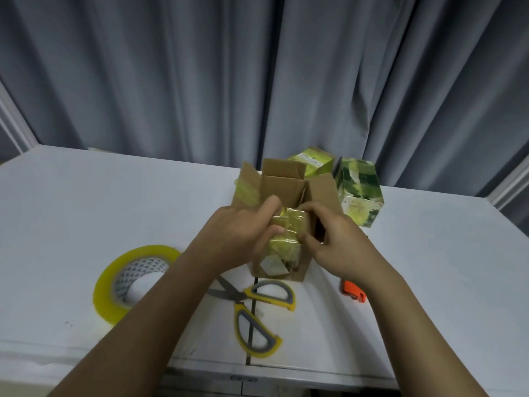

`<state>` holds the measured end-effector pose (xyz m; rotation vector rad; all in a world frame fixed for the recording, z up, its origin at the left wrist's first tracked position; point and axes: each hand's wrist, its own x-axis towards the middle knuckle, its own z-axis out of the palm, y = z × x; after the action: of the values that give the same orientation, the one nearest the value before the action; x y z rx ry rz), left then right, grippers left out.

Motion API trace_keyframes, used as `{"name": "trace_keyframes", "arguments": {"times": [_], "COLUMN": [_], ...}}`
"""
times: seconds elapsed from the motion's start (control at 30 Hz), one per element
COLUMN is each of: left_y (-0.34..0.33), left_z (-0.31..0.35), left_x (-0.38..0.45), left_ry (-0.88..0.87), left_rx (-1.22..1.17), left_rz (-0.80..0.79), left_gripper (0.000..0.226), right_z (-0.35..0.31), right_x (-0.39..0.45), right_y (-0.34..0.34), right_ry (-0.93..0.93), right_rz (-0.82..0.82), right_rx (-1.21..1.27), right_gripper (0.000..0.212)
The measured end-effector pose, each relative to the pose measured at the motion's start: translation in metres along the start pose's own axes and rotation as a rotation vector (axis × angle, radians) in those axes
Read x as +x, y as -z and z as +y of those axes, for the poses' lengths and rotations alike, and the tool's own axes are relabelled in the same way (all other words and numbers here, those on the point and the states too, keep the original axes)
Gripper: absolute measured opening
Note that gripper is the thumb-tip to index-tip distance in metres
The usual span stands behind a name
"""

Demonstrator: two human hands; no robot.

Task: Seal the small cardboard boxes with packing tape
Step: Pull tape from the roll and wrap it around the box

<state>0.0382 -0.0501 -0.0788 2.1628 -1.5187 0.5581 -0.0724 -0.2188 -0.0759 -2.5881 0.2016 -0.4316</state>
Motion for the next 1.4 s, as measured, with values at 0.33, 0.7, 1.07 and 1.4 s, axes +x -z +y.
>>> {"name": "trace_keyframes", "arguments": {"times": [0.33,0.7,1.07,1.4], "left_y": [-0.022,-0.026,-0.032,-0.032], "left_z": [0.006,0.002,0.006,0.005], "left_x": [0.005,0.016,0.010,0.007], "left_ry": [0.495,0.769,0.613,0.593], "left_rx": [-0.481,-1.006,-0.776,-0.723], "left_rz": [-0.034,-0.020,-0.011,0.008], "left_gripper": [0.021,0.008,0.015,0.014], "right_z": [0.005,0.008,0.006,0.002], "right_x": [0.005,0.004,0.011,0.014], "right_y": [-0.018,-0.027,-0.028,-0.040], "right_ry": [0.017,0.010,-0.036,-0.038], "right_rz": [0.115,0.122,0.121,0.228], "right_rx": [0.250,0.502,0.642,0.567], "right_gripper": [0.043,0.051,0.016,0.029]}}
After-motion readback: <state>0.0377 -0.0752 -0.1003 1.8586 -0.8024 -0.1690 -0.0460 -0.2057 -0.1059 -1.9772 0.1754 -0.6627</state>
